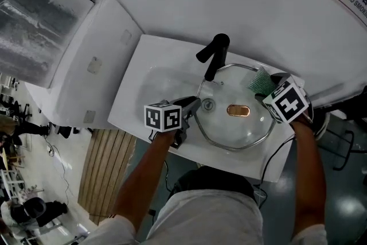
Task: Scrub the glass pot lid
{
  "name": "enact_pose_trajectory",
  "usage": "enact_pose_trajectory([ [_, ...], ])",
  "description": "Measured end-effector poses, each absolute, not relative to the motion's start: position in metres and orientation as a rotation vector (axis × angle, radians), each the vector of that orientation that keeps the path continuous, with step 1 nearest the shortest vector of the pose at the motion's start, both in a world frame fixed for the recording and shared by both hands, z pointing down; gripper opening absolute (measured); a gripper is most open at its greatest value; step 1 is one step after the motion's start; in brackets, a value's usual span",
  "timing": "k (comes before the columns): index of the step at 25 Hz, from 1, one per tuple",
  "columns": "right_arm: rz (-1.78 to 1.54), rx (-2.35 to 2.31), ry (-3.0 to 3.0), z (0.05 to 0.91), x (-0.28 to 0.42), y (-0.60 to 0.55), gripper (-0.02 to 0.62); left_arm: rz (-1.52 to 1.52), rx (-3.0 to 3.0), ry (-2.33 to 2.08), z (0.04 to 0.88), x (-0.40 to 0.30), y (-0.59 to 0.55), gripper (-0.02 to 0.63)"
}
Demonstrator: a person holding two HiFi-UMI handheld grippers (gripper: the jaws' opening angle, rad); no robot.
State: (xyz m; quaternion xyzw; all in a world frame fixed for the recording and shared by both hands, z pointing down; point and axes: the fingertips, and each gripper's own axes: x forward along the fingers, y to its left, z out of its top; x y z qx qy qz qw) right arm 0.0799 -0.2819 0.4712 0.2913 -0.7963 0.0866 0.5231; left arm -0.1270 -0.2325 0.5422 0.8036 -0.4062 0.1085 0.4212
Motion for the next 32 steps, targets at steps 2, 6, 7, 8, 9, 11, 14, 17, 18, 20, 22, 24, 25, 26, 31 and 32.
enact_pose_trajectory([
  [2, 0.145, 0.72, -1.95, 0.454, 0.069, -0.27, 0.331, 0.273, 2.014, -1.027, 0.542, -0.127, -0.233, 0.094],
  [6, -0.027, 0.692, -2.032, 0.419, 0.028, -0.227, 0.331, 0.279, 2.015, -1.041, 0.542, -0.127, -0.233, 0.094],
  [7, -0.065, 0.672, -2.042, 0.416, 0.017, -0.215, 0.331, 0.28, 2.015, -1.044, 0.542, -0.127, -0.233, 0.094],
  [8, -0.097, 0.651, -2.045, 0.415, 0.007, -0.203, 0.331, 0.281, 2.015, -1.048, 0.541, -0.127, -0.233, 0.094],
  [9, -0.128, 0.633, -2.041, 0.417, -0.002, -0.193, 0.331, 0.282, 2.016, -1.052, 0.541, -0.127, -0.233, 0.094],
  [11, -0.19, 0.604, -2.021, 0.425, -0.017, -0.175, 0.331, 0.286, 2.014, -1.061, 0.541, -0.127, -0.232, 0.094],
  [14, -0.309, 0.576, -1.966, 0.443, -0.035, -0.157, 0.331, 0.289, 2.014, -1.07, 0.541, -0.127, -0.232, 0.094],
  [17, -0.405, 0.548, -1.91, 0.463, -0.046, -0.144, 0.331, 0.292, 2.016, -1.076, 0.54, -0.126, -0.232, 0.094],
  [18, -0.414, 0.538, -1.902, 0.47, -0.049, -0.14, 0.331, 0.293, 2.016, -1.078, 0.54, -0.126, -0.232, 0.094],
  [20, -0.408, 0.522, -1.891, 0.484, -0.052, -0.135, 0.331, 0.293, 2.014, -1.081, 0.541, -0.127, -0.232, 0.094],
  [22, -0.401, 0.513, -1.882, 0.495, -0.052, -0.132, 0.331, 0.295, 2.015, -1.083, 0.541, -0.127, -0.232, 0.094],
  [24, -0.405, 0.507, -1.874, 0.503, -0.05, -0.131, 0.331, 0.293, 2.02, -1.081, 0.539, -0.126, -0.232, 0.094],
  [25, -0.407, 0.503, -1.872, 0.507, -0.049, -0.131, 0.331, 0.292, 2.023, -1.079, 0.539, -0.126, -0.232, 0.094],
  [26, -0.406, 0.5, -1.875, 0.51, -0.047, -0.13, 0.331, 0.29, 2.023, -1.079, 0.539, -0.126, -0.232, 0.094],
  [31, -0.367, 0.512, -1.964, 0.503, -0.032, -0.128, 0.331, 0.295, 2.015, -1.089, 0.54, -0.127, -0.231, 0.094],
  [32, -0.362, 0.524, -1.982, 0.498, -0.026, -0.129, 0.331, 0.297, 2.013, -1.09, 0.54, -0.127, -0.231, 0.094],
])
